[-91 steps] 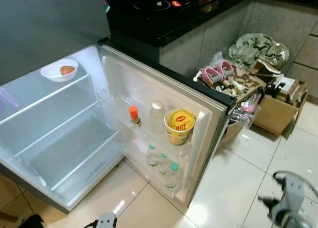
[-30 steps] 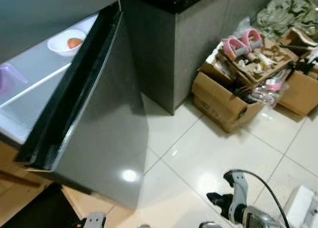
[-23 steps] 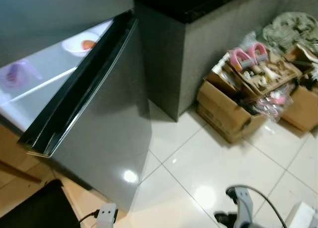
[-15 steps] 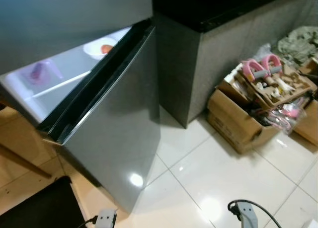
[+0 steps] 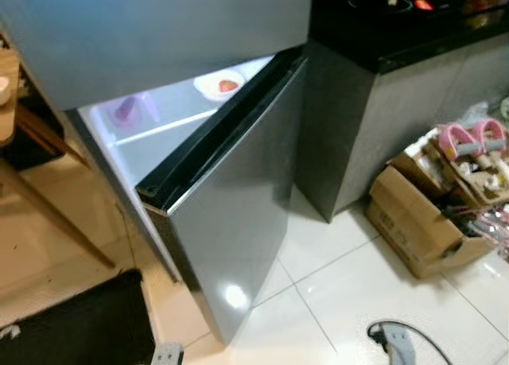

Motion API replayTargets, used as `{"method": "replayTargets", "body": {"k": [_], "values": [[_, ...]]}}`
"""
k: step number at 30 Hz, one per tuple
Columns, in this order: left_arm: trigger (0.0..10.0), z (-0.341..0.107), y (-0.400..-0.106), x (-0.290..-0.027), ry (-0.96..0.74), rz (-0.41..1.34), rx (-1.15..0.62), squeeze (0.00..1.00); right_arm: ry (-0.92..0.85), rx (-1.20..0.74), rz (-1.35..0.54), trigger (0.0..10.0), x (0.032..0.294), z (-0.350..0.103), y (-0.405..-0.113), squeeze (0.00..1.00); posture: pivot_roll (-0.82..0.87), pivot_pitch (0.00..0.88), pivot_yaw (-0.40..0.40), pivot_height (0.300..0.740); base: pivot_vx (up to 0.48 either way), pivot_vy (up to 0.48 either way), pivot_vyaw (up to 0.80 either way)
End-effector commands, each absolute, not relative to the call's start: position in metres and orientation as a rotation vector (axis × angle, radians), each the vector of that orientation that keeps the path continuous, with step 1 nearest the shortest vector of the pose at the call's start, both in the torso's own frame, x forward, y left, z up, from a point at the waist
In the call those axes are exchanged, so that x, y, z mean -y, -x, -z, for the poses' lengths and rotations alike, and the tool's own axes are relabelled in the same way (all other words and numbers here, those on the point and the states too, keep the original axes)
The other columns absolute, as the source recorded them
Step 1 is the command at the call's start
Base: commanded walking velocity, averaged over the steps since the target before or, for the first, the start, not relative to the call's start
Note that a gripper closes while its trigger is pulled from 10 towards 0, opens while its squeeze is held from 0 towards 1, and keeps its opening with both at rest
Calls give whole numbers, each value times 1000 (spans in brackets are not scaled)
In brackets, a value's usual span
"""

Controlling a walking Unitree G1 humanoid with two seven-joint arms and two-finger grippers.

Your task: Restocking fridge

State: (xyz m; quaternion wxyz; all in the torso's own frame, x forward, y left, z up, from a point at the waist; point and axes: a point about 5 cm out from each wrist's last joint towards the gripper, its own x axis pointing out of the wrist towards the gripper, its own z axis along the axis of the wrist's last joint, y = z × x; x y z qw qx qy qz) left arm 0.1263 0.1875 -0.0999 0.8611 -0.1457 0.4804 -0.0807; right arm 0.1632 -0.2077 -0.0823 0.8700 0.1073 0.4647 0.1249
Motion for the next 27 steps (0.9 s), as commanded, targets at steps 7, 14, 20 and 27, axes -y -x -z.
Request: {"method": "replayTargets", "body": {"k": [7, 14, 20, 27], "values": [[10000, 104, -116, -186, 312, 165, -1051, 0, -230, -984, -276, 10000, 208, 84, -158, 0, -19, 111, -19, 740, 0, 0, 684], [10000, 104, -115, -186, 312, 168, -1054, 0, -245, -972, -290, 10000, 206, 83, -160, 0, -21, 115, -15, 740, 0, 0, 687], [10000, 103, -117, -187, 310, 169, -1050, 0, -262, -950, -334, 10000, 198, 81, -166, 0, -18, 121, -13, 740, 0, 0, 685], [10000, 104, -116, -186, 312, 165, -1050, 0, -270, -898, -394, 10000, 192, 74, -179, 0, -20, 123, -16, 740, 0, 0, 685]]}}
